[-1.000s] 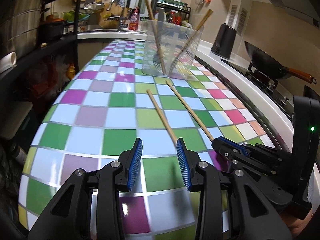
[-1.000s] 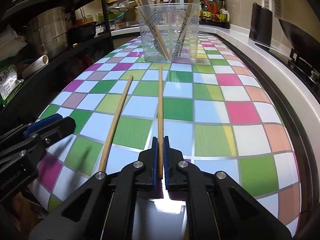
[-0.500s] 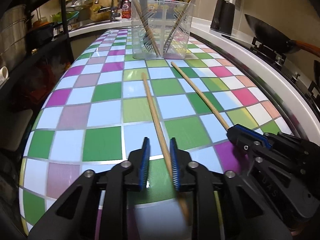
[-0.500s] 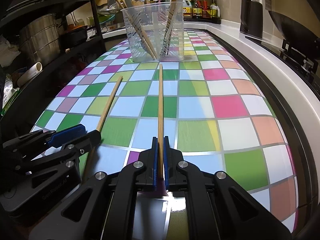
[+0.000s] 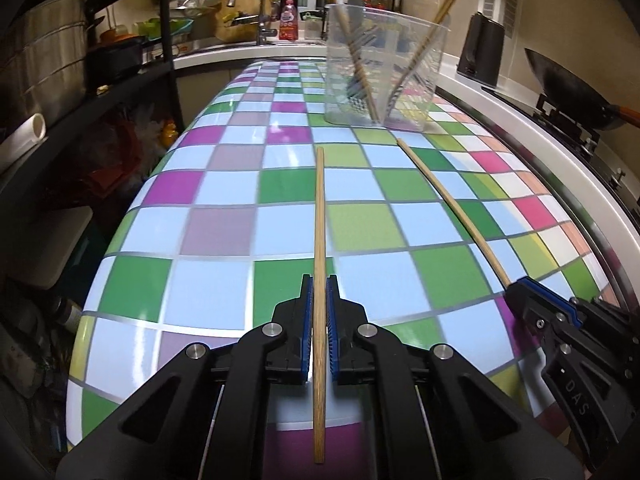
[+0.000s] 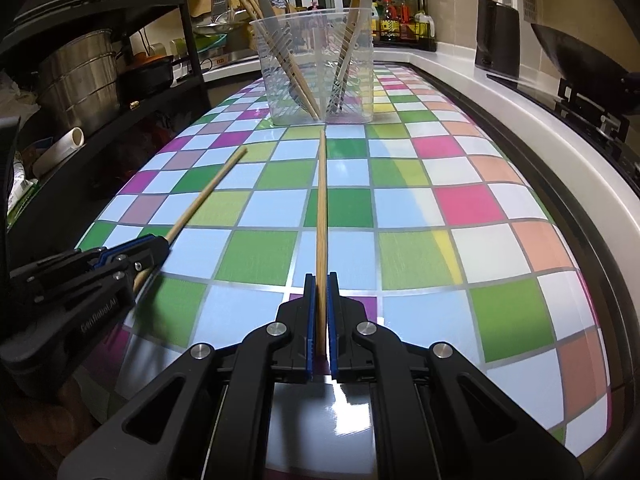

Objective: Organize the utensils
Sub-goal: 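Close the left tool on a bamboo chopstick while the right tool grasps another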

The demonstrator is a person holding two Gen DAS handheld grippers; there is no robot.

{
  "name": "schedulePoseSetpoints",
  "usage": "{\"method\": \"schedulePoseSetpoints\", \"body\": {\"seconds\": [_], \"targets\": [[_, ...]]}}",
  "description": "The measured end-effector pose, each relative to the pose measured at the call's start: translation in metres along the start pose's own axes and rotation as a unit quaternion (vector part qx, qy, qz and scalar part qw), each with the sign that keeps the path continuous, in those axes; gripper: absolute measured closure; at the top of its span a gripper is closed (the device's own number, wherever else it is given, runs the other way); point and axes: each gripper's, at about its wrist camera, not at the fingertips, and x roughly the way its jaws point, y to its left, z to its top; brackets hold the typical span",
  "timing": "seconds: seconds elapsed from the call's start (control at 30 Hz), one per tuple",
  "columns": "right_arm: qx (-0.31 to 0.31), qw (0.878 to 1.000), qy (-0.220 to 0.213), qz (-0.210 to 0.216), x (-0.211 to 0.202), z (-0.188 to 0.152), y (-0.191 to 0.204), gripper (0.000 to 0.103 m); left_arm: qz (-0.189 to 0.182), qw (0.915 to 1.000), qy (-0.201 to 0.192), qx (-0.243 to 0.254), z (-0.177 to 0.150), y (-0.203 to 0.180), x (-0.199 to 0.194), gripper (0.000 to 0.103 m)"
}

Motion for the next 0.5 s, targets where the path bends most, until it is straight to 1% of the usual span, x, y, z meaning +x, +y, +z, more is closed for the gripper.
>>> {"method": "schedulePoseSetpoints", "body": {"seconds": [0.07,0.13,0.2,0.23,0.37,0.5], "targets": [[0.004,1.000,-0.001,-0.002,-0.001,-0.001,0.001,0.097,0.001,1.0000,-0.001,-0.004,-0.001,0.006,0.000,0.096],[0.004,1.000,-0.002,-0.002,-0.001,-0.001,0.002,0.095,-0.006,0.9999,-0.005,-0.011,-0.003,0.010,-0.003,0.094],[0.004,1.000,-0.003,-0.004,-0.002,-0.001,0.003,0.095,-0.010,0.9998,-0.013,-0.012,-0.008,0.013,-0.007,0.085],[0.006,1.000,-0.003,-0.003,-0.002,-0.001,0.002,0.095,-0.011,0.9997,-0.018,-0.011,-0.012,0.013,-0.010,0.084],[0.007,1.000,-0.004,-0.002,-0.002,-0.002,0.002,0.094,-0.009,0.9991,-0.039,-0.013,-0.027,0.012,-0.021,0.083],[0.003,1.000,-0.007,0.000,-0.001,-0.002,0.003,0.094,-0.001,0.9987,-0.051,-0.003,-0.035,0.008,-0.026,0.083]]}}
